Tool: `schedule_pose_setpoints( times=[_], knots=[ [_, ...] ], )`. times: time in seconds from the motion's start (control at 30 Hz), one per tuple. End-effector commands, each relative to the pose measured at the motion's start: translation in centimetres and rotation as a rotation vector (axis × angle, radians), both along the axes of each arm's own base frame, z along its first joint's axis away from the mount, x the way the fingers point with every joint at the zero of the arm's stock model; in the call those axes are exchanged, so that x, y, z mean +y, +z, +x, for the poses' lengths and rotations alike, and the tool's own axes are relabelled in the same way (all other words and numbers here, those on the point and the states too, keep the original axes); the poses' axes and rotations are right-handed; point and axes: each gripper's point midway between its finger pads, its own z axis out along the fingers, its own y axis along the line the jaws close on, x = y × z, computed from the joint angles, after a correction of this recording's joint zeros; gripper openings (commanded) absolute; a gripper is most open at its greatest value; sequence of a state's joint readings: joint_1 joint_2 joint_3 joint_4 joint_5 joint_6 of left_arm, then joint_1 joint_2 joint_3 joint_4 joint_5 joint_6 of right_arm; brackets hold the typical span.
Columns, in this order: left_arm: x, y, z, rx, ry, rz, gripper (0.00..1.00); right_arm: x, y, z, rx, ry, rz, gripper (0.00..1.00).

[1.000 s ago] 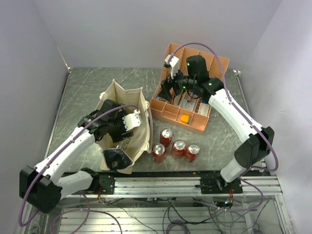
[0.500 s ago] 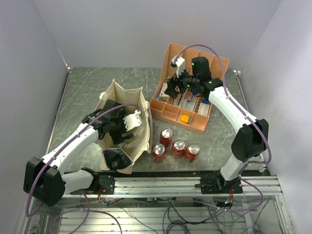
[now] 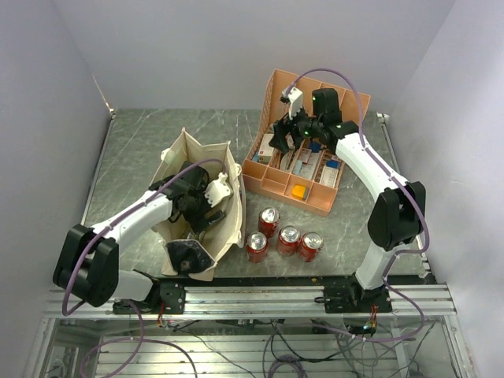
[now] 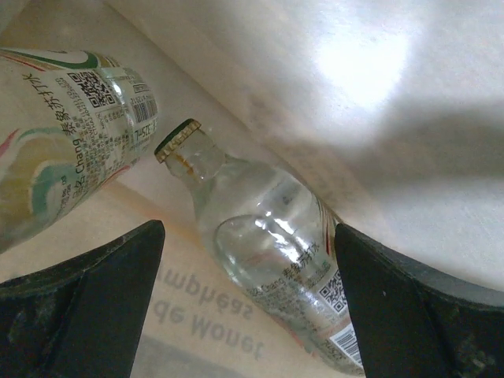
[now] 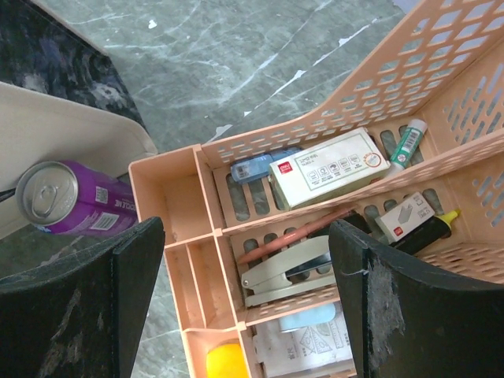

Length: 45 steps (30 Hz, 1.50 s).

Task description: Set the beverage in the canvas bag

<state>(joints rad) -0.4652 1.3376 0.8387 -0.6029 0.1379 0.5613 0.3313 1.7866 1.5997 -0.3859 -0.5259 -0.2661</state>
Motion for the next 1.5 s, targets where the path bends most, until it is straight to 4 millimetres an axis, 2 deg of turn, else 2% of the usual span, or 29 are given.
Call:
schedule_pose_setpoints(
  times=[0.0,0.17,0.33,0.43,0.6,0.73,1.1,1.17,1.27,1.47],
  knots=[
    [0.5,-0.5,1.1,-0.032,0.074,0.004,0.98,0.0,0.1,1.4,-0.010,-0.014,0.014,0.85],
    [1.6,0.0,1.3,-0.118,0.062,0.033,0.97,-0.1,-0.8,1.5,0.014,-0.023,0.007,0.85],
    [2.9,0.8,1.1,-0.172,0.131,0.049,0.98,-0.1,-0.8,1.9,0.025,-0.041,0.013,0.85],
    [2.8,1.7,1.0,-0.193,0.165,0.015,0.99,0.0,-1.1,1.8,0.038,-0.045,0.019,0.85],
    [2.4,1.9,0.3,-0.166,0.188,-0.021,0.99,0.0,-1.2,1.7,0.043,-0.041,0.018,0.84],
    [2.1,1.3,-0.3,-0.142,0.155,-0.028,0.99,0.0,-1.4,1.5,0.040,-0.031,0.016,0.84],
    [1.7,-3.3,-1.9,0.004,0.027,0.029,0.99,-0.5,-1.5,0.6,0.022,-0.019,-0.004,0.84],
    [1.7,-3.8,-2.2,0.032,0.009,0.043,0.97,-0.5,-1.3,0.4,0.020,-0.021,0.000,0.84],
    [1.4,-4.5,-3.0,0.091,-0.069,0.055,0.86,-0.6,-1.1,0.3,0.015,-0.031,0.010,0.84],
    [1.6,-5.1,-3.1,0.076,-0.207,0.096,0.71,-0.7,-1.0,-0.3,0.010,-0.033,0.016,0.84]
  ],
)
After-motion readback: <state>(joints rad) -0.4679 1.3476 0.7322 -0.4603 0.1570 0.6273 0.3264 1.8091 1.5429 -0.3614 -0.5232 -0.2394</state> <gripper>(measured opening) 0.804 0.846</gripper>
